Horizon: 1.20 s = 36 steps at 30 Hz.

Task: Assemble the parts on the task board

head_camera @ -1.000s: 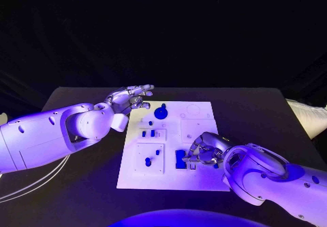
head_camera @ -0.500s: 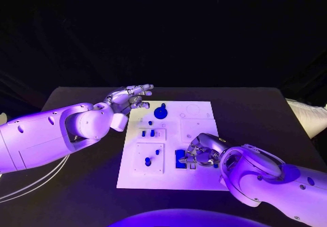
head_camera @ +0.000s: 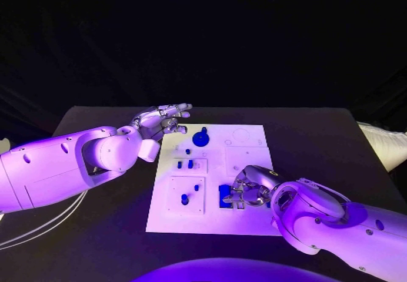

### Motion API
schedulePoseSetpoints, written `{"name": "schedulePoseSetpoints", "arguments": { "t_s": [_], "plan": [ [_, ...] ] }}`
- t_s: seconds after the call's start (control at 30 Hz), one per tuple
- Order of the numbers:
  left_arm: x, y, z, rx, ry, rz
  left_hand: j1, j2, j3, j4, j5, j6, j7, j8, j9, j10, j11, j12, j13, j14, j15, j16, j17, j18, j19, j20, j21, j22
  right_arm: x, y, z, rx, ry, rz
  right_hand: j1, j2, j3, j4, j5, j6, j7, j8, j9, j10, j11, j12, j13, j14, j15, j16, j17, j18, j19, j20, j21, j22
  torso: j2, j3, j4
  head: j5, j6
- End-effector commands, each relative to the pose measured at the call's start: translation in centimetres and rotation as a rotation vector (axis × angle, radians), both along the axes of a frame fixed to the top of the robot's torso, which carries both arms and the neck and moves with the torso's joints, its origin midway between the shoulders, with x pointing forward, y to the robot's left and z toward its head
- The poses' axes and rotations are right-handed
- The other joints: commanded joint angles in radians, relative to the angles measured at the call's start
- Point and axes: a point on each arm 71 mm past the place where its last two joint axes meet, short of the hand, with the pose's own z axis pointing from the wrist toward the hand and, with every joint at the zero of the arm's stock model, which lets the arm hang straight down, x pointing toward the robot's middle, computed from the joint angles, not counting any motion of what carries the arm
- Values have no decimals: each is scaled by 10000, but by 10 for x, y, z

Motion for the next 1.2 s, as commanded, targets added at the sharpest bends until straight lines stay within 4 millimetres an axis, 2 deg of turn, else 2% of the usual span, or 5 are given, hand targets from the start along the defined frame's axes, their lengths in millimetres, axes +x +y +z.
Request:
{"name": "schedulePoseSetpoints", "arguments": {
  "t_s": [0.03, 0.4, 0.63, 0.93, 1.2],
  "plan": [
    [-1, -2, 1, -111, -102, -174, 0, 88, -56, -3, 34, -96, -8, -6, 1, -33, 59, -1, -11, -58, -18, -11, -15, 180, 64, 13, -65, -10, 3, -5, -3, -466, -344, -271, 254, 202, 29, -68, -25, 70, -33, 34, -10, 315, -257, 571, 500, 789, -83, 68, 1352, -152, 126, -103, 42, 16, -4, 3, -7, 2, -12],
    [-1, -2, 1, -110, -104, -169, 0, 88, -56, -3, 34, -96, -8, -6, 1, -33, 59, -1, -11, -58, -18, -11, -15, 180, 64, 13, -65, -10, 3, -7, 2, -279, -796, -428, 68, 330, 29, 35, -42, 58, -22, 42, 11, 328, -253, 573, 522, 788, -90, 65, 1350, -154, 128, -120, 45, 24, -5, 5, -6, -27, -12],
    [0, -2, 1, -108, -102, -167, 15, 104, -71, -7, 39, -100, -9, 3, 2, -33, 57, 5, -27, -60, -19, -4, -23, 181, 68, 15, -74, -25, 0, -14, 9, 187, -930, -492, -162, 182, -104, 127, -100, -68, 40, -12, 9, 196, -205, 202, 293, 768, -60, 7, 1254, -129, 80, -110, -46, -106, -8, 2, -16, -48, -8],
    [-1, 0, 1, -91, -88, -150, 15, 104, -71, -7, 39, -100, -9, 3, 2, -33, 57, 5, -27, -60, -19, -4, -23, 181, 68, 15, -74, -25, 0, -50, 18, 314, -863, -1179, -332, 64, -149, 317, 57, -1022, 475, -778, -305, -286, 151, -952, -426, 752, 224, -41, 1191, -105, -2, 102, -181, -273, -11, -22, -51, -115, 14],
    [-2, 0, 2, -90, -85, -158, 15, 104, -71, -7, 39, -100, -9, 3, 2, -33, 57, 5, -27, -60, -19, -4, -23, 181, 68, 15, -74, -25, -1, -81, 20, -725, -1015, -1433, -106, 233, 20, 301, 543, -767, 479, -1018, -478, -311, 162, -1168, -558, 753, 257, -40, 1203, -98, 6, 184, -163, -233, -10, -11, -69, -166, 30]
  ]
}}
